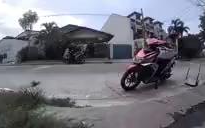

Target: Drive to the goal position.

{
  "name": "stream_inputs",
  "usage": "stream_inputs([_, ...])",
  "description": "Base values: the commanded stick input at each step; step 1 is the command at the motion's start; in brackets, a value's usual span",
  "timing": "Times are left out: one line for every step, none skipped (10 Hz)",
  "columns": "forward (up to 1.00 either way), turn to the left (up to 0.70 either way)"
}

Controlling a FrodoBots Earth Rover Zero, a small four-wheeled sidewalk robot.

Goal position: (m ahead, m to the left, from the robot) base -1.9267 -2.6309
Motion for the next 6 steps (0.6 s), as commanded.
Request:
stream_inputs([0.05,0.00])
stream_inputs([0.05,0.03])
stream_inputs([0.05,0.52])
stream_inputs([0.04,0.64])
stream_inputs([0.04,0.35])
stream_inputs([0.00,0.04])
